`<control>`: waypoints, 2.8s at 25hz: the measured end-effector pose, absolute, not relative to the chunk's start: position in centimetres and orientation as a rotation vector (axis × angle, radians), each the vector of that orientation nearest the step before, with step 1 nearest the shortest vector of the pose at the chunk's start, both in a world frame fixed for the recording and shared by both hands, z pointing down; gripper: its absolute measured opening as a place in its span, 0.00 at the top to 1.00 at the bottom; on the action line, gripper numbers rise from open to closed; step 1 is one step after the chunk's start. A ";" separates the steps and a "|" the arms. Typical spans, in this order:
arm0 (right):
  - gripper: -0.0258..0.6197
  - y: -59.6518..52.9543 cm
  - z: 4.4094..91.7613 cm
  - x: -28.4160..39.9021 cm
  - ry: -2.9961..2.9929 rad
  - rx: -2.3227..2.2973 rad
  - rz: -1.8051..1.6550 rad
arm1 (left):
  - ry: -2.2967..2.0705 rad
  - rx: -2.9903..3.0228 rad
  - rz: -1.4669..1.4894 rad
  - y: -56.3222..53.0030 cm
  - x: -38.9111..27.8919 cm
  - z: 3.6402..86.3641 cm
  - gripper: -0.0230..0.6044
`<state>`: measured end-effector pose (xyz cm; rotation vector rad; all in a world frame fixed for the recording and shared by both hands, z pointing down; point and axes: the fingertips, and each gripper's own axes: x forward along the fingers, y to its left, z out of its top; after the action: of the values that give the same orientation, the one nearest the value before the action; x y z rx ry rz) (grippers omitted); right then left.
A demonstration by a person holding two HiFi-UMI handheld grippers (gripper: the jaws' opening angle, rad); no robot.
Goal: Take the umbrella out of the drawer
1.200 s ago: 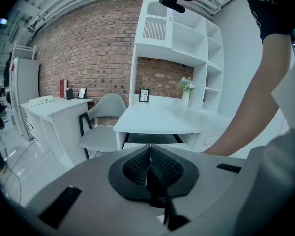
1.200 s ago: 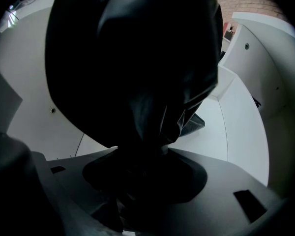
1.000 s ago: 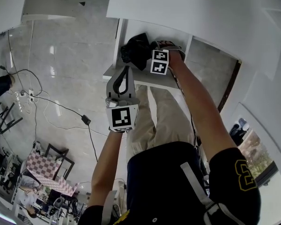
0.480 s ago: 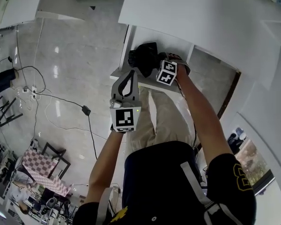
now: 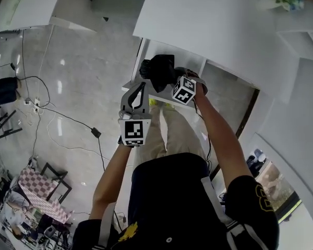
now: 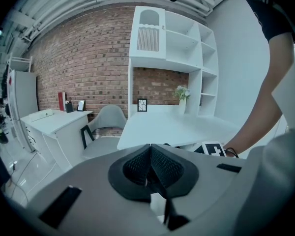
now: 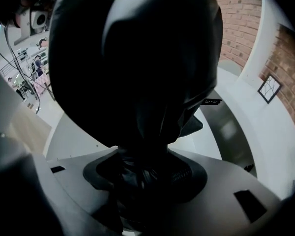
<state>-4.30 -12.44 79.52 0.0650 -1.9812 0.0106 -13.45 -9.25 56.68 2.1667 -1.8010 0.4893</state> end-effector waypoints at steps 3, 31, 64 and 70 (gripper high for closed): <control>0.57 -12.7 77.3 -4.6 -2.023 0.108 0.042 | -1.814 2.174 0.483 -9.3 -13.5 55.3 0.93; 0.56 -15.2 55.5 -5.3 -2.367 0.566 0.314 | -1.917 2.239 0.404 -10.9 -15.6 44.8 0.93; 0.55 -19.6 30.3 4.0 -2.741 1.099 0.271 | -1.812 2.572 0.236 -19.4 -8.7 33.1 0.93; 0.55 -19.9 27.6 7.8 -2.755 1.214 0.262 | -1.809 2.612 0.186 -20.5 -6.6 30.5 0.93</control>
<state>7.84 -19.91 27.64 1.2141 -2.7549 0.2615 -6.55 -20.52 30.55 2.6116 -1.8095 0.1862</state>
